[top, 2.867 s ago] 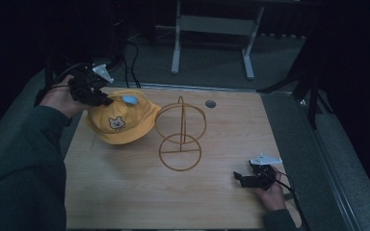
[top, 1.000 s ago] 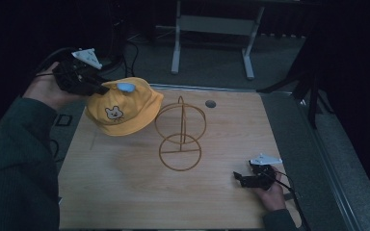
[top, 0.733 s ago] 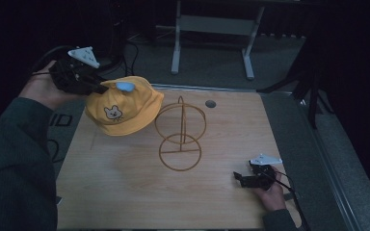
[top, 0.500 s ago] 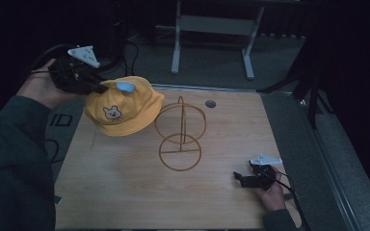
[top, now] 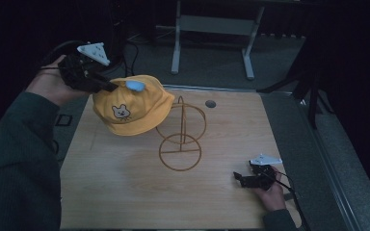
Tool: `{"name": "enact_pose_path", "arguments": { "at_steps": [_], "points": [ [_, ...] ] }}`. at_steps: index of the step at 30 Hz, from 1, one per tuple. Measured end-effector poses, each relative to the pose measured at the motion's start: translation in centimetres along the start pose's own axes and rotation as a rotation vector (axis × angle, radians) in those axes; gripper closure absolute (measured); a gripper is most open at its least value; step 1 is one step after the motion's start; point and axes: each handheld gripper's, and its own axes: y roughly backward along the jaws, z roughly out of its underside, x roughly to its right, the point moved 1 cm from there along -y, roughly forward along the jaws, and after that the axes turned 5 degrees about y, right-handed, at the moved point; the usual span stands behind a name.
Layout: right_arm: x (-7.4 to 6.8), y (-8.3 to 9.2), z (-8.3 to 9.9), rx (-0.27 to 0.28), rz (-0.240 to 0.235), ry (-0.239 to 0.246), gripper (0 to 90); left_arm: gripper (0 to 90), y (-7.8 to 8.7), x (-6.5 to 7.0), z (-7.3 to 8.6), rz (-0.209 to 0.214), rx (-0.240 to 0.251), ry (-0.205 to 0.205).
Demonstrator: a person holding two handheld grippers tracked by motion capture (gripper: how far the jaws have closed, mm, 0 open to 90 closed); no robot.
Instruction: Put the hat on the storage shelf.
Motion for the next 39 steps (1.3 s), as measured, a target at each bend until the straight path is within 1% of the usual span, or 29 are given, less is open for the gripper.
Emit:
{"name": "enact_pose_path", "arguments": {
  "at_steps": [4,10,15,17,21,24,26,27,33,35,36,37,39],
  "points": [
    [0.0,0.0,0.0,0.000,0.000,0.000,14.2,84.2,-0.2,0.2,-0.8,0.010,0.016,-0.006],
    [0.0,0.0,0.0,0.000,0.001,0.000,14.2,84.2,-1.0,0.7,-2.3,0.018,0.022,-0.016],
    [0.0,0.0,0.0,0.000,0.000,0.000,14.2,84.2,-2.0,1.2,-3.7,0.034,0.030,-0.041],
    [0.0,0.0,0.0,0.000,0.000,0.000,14.2,84.2,-2.3,1.4,-4.2,0.040,0.031,-0.042],
    [0.0,0.0,0.0,0.000,-0.001,0.001,14.2,84.0,-3.0,2.1,-5.4,0.047,0.034,-0.061],
    [0.0,0.0,0.0,-0.001,-0.002,0.002,14.2,84.0,-3.8,2.6,-6.2,0.058,0.044,-0.072],
    [0.0,0.0,0.0,0.000,-0.001,0.002,14.2,83.8,-4.5,3.0,-6.7,0.069,0.043,-0.079],
    [0.0,0.0,0.0,0.000,-0.001,0.002,14.2,83.6,-4.8,3.1,-6.9,0.068,0.038,-0.083],
    [0.0,0.0,0.0,0.000,-0.001,0.003,14.2,82.0,-7.1,3.9,-7.9,0.092,0.030,-0.090],
    [0.0,0.0,0.0,0.001,-0.001,0.003,14.2,80.8,-8.0,4.3,-8.2,0.094,0.025,-0.098],
    [0.0,0.0,0.0,-0.001,-0.001,0.004,14.2,80.3,-8.4,4.6,-8.4,0.097,0.028,-0.091],
    [0.0,0.0,0.0,0.001,-0.001,0.004,14.2,79.7,-8.9,4.8,-8.5,0.094,0.031,-0.094],
    [0.0,0.0,0.0,0.001,-0.001,0.004,14.2,77.3,-9.7,5.1,-8.8,0.070,0.053,-0.087]
  ]
}}
